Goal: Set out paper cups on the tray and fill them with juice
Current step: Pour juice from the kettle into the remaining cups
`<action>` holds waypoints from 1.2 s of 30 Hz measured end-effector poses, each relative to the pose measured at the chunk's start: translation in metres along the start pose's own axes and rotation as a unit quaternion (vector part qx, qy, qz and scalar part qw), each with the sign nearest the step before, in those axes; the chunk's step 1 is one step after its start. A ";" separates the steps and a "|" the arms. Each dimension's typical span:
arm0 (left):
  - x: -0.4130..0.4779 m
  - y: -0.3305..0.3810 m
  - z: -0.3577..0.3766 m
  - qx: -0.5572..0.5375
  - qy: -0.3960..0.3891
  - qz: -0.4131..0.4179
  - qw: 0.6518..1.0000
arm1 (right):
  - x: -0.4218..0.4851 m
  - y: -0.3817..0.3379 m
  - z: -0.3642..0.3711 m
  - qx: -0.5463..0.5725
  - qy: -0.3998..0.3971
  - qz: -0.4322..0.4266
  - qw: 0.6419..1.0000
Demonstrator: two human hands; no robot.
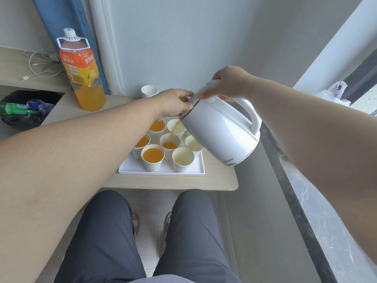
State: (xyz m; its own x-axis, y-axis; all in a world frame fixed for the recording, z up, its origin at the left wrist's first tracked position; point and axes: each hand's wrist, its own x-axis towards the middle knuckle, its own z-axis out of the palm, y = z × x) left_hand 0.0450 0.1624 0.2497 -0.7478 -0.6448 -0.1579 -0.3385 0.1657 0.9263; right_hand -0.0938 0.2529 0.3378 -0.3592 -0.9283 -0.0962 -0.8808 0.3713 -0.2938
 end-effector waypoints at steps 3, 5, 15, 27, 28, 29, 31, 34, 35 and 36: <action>-0.001 0.002 0.000 -0.004 0.003 0.002 1.000 | 0.000 -0.002 -0.001 -0.005 -0.001 -0.001 1.000; -0.002 0.002 0.000 -0.004 0.004 0.003 1.000 | 0.000 -0.003 -0.002 -0.008 -0.001 -0.001 1.000; -0.004 0.002 -0.001 -0.013 0.006 0.003 1.000 | 0.000 -0.005 -0.003 -0.015 -0.003 -0.001 1.000; -0.003 0.000 -0.002 -0.016 0.003 0.004 1.000 | -0.001 -0.008 -0.003 -0.023 -0.001 0.001 1.000; -0.002 0.000 -0.002 -0.016 0.003 0.004 1.000 | -0.001 -0.008 -0.003 -0.025 -0.001 0.000 1.000; -0.002 0.000 -0.003 -0.015 0.002 0.003 1.000 | 0.000 -0.008 -0.003 -0.027 -0.001 0.000 1.000; -0.001 -0.002 -0.003 -0.014 0.001 0.001 1.000 | 0.000 -0.009 -0.002 -0.029 -0.002 0.001 1.000; -0.001 -0.003 -0.003 -0.020 -0.002 0.000 1.000 | 0.000 -0.010 -0.001 -0.037 -0.002 -0.001 0.999; -0.002 -0.003 -0.003 -0.025 -0.002 -0.002 1.000 | 0.000 -0.010 -0.001 -0.038 -0.002 -0.002 0.999; -0.001 -0.003 -0.003 -0.031 -0.002 -0.002 1.000 | 0.001 -0.010 -0.001 -0.038 -0.002 -0.003 0.999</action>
State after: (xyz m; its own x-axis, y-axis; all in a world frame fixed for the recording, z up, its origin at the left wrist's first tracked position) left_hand 0.0484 0.1610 0.2483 -0.7492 -0.6419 -0.1633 -0.3062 0.1170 0.9448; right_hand -0.0856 0.2487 0.3417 -0.3528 -0.9306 -0.0976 -0.9041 0.3659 -0.2207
